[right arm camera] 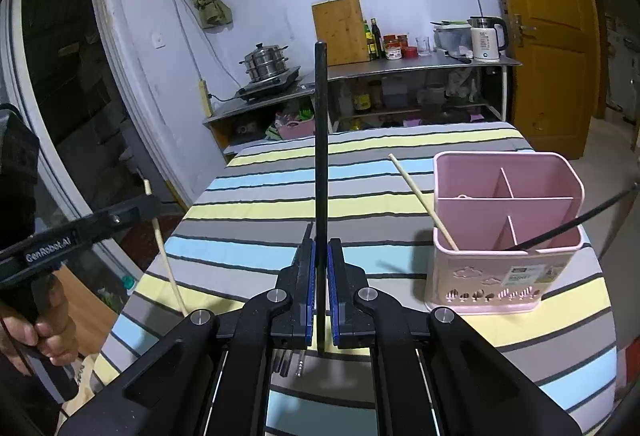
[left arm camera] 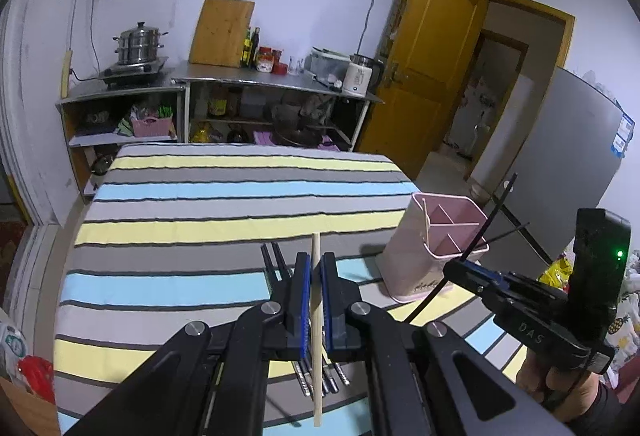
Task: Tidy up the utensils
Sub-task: 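Lift both held chopsticks and carry them over the pink holder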
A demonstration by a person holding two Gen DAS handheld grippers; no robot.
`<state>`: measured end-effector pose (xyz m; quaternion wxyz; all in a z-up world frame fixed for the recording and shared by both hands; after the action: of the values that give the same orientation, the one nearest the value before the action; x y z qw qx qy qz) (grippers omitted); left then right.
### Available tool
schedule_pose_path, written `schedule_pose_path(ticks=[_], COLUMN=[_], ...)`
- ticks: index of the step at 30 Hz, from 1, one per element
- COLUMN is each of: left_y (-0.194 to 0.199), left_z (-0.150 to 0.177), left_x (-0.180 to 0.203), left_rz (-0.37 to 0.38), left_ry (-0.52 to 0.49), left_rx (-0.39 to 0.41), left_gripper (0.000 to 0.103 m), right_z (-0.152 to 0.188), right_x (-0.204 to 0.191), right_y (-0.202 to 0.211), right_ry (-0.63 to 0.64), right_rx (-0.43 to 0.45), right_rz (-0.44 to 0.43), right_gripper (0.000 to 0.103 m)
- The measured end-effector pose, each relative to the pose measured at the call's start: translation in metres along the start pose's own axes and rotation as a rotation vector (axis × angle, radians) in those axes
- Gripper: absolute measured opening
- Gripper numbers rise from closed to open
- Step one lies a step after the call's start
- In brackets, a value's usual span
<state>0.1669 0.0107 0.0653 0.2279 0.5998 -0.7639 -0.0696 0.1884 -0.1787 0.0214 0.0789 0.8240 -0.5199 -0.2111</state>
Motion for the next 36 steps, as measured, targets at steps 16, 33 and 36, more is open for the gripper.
schedule_pose_path(ticks=[16,33,36], left_y=[-0.02,-0.079,-0.09], left_z=[-0.02,-0.088,-0.102], left_x=[0.067,0.153,0.159], left_rz=[0.145,0.251,0.255], left_ry=[-0.042,-0.078,-0.066], left_rx=[-0.011,0.082,0.109], left_gripper=[0.005,0.005,0.005], right_z=[-0.019,-0.077,-0.086], right_x=[0.041,0.099,0.105], right_y=[0.036,0.063,0.058], right_ry=[-0.021,-0.064,-0.066], right_rx=[0.062,0.186,0.202], right_rz=[0.082,0.202,0.21], right_gripper=[0.006,0.006,0.006])
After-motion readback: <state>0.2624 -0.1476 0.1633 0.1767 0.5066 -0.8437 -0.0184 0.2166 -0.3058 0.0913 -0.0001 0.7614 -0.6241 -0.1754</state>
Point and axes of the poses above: each gripper's, at about its wrist camera, not at the fingertips, and y roughly against the way its jaws point, x to its right, z to its underside, the point moved 6 cm from there along -y, roughly the way its jaws point, and after that the axes turned 15 degrees about x, right-handed, at the moved point
